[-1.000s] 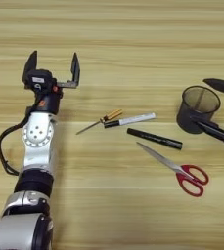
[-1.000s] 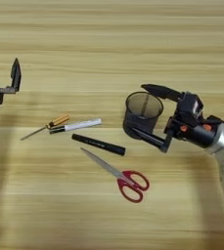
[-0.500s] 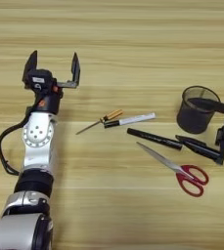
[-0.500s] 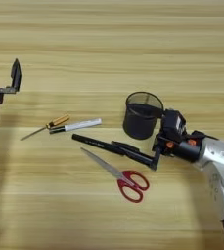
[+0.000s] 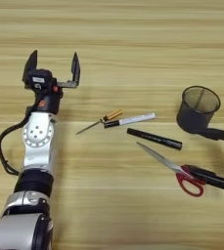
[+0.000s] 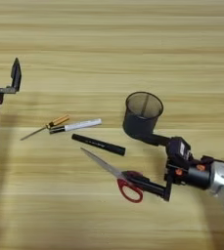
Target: Move the objects on the table
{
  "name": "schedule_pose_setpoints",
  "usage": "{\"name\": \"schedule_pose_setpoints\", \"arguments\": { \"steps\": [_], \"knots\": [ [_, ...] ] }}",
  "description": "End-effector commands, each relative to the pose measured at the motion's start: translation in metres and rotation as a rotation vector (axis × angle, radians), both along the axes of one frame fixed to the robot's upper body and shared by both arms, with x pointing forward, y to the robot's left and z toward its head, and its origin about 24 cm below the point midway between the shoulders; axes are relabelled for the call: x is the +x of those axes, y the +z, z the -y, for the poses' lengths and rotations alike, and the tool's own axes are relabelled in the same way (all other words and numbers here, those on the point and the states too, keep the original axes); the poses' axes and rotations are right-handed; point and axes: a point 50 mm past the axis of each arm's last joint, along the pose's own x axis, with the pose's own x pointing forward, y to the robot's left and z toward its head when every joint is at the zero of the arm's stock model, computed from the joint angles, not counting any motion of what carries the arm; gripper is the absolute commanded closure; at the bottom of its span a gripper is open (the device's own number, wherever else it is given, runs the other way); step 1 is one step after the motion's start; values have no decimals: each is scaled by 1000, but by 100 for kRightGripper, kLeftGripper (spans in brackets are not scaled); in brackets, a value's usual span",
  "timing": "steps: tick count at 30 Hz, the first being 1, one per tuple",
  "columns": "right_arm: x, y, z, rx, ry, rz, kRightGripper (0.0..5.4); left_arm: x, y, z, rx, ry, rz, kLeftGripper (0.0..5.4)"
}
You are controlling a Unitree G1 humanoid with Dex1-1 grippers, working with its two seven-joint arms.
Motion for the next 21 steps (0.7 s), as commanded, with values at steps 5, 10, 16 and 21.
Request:
{"name": "schedule_pose_setpoints", "arguments": {
  "steps": [5, 10, 16, 21],
  "knots": [
    [-11, -11, 3, -60, 31, -77, 3, 3, 4, 2, 13, -13, 9, 0],
    [-12, -17, 4, -76, 18, -96, 3, 3, 4, 2, 13, -13, 9, 0],
    [-14, -26, 3, -96, 17, -125, 3, 3, 4, 3, 12, -12, 9, 0],
    [-14, -31, 2, -110, 13, -133, 3, 3, 4, 2, 13, -12, 9, 0]
  ]
}}
